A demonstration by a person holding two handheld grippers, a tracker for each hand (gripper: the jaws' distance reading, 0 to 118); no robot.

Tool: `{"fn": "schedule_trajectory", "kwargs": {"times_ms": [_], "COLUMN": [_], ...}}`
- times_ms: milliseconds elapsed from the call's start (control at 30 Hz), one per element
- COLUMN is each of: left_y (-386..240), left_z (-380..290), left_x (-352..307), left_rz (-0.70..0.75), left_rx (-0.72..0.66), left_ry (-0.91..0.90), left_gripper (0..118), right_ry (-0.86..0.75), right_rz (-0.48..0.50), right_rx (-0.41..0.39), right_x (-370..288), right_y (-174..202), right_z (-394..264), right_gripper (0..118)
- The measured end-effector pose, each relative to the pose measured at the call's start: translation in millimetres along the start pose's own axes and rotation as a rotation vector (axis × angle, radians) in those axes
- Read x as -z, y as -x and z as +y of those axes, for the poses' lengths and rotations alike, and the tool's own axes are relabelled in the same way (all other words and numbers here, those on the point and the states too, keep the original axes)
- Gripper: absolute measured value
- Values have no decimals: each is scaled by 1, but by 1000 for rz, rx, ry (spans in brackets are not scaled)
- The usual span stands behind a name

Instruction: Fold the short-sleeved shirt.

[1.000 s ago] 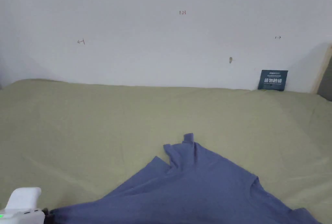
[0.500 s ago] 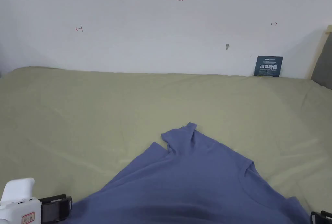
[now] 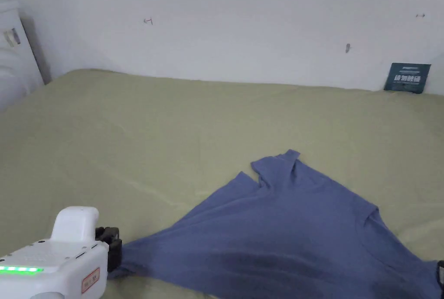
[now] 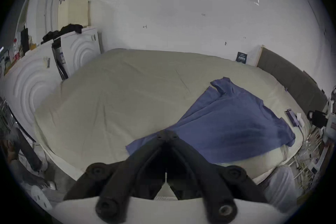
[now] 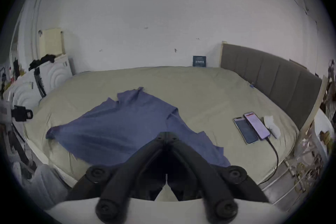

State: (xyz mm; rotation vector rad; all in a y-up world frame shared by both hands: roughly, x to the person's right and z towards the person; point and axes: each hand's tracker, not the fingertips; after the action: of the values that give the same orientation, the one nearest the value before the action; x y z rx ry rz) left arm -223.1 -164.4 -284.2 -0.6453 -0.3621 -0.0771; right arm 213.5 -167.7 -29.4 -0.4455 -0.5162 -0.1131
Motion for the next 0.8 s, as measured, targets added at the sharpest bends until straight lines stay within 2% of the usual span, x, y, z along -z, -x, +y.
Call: {"fn": "schedule_trajectory", "kwargs": {"times_ms": [67, 167, 300, 367, 400, 433, 467, 500, 667, 700, 733, 800], "left_y": [13, 33, 57, 63, 65, 67, 69, 70, 73, 70, 68, 60], "left_z": [-7, -17, -23, -20, -18, -14, -13, -13, -8, -10, -13, -17], "left_x": [-1, 12, 40, 58, 69, 81, 92, 103, 152, 161, 168, 169], "left_rz": [0, 73, 8, 6, 11, 8, 13, 22, 49, 60, 66, 57], "left_rx": [-66, -23, -99, -95, -91, -94, -103, -112, -115, -104, -93, -78], "left_ry": [24, 111, 199, 220, 237, 254, 270, 311, 356, 375, 394, 443], "left_gripper": [0, 0, 0, 2, 17, 67, 105, 118, 117, 113, 103, 100], "right_ry": [-1, 44, 95, 118, 129, 136, 142, 148, 181, 190, 196, 205], "right_rz": [15, 95, 118, 129, 132, 135, 139, 141, 164, 170, 170, 170], "right_rx": [1, 43, 29, 29, 24, 20, 18, 20, 27, 22, 14, 8], "right_x": [-5, -3, 8, 14, 18, 19, 21, 24, 35, 37, 38, 42], "right_y": [17, 31, 53, 61, 63, 67, 70, 72, 78, 79, 80, 80], "right_z": [-4, -18, -29, -33, -35, -36, -35, -36, -38, -39, -40, -42], "right_gripper": [1, 1, 1, 1, 1, 1, 1, 1, 1, 1, 1, 1]}}
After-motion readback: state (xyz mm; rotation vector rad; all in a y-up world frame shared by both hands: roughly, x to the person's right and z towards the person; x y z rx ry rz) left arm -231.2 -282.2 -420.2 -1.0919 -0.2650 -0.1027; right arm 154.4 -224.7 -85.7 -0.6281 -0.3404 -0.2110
